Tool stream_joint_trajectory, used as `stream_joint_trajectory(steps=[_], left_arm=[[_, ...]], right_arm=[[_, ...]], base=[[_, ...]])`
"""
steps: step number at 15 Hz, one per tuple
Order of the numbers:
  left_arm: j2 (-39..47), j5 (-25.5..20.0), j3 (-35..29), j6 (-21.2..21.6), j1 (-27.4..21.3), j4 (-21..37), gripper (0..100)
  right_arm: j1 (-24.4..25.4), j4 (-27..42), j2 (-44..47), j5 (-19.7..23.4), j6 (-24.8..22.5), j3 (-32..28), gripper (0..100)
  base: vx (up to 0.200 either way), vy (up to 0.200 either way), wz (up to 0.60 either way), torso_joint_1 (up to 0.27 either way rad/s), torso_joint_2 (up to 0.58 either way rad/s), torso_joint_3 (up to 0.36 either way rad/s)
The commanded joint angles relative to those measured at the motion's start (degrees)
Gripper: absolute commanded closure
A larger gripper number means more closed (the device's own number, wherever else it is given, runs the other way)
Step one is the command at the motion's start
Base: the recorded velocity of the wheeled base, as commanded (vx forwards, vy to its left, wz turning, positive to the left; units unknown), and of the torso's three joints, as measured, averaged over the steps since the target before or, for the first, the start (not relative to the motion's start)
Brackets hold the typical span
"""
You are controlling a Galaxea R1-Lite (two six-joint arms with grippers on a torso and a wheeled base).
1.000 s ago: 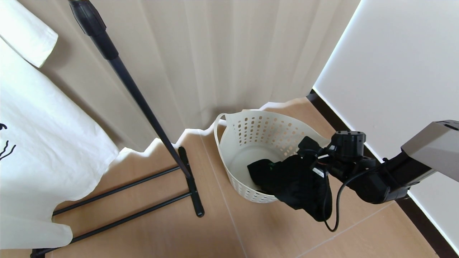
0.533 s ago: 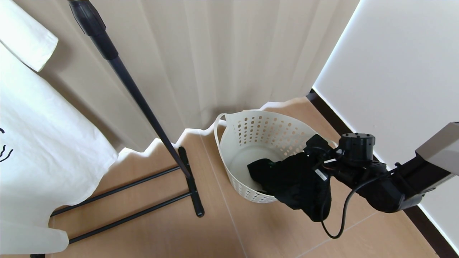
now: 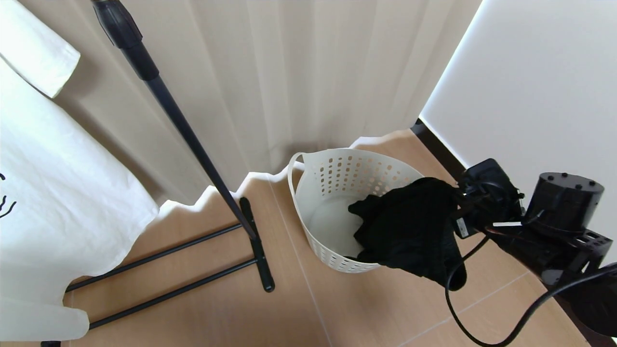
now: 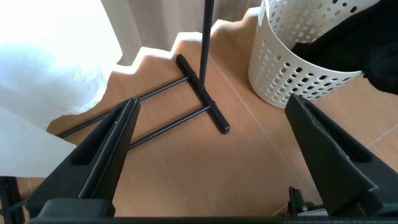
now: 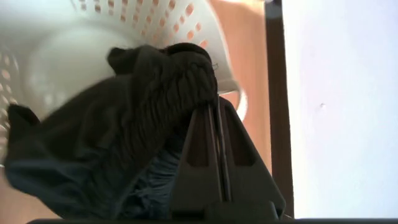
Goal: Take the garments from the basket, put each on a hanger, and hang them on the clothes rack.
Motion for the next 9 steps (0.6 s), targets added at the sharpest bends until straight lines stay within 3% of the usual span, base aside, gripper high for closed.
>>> stream_joint_trajectory(steps=[1,5,9], left_arm=[[-0.01,-0.06,0.01,0.28,0.01,-0.07,0],[-0.01,0.11,0.01,-0.07,0.01,-0.07,0],[-0.01,0.29,0.01,-0.25,0.01,-0.07,0]], right_arm=[[4.25,0.4,-11.1,0.03,2.67,3.39,100],[11.72,1.46,-22.62,-0.24,2.93,4.44,100],[12.51,1.37,-23.41,-0.76,2.93,4.62,100]], base=[[0.0,0.0,0.0,0.0,0.0,0.0],[0.0,0.0,0.0,0.0,0.0,0.0],[0.0,0.0,0.0,0.0,0.0,0.0]])
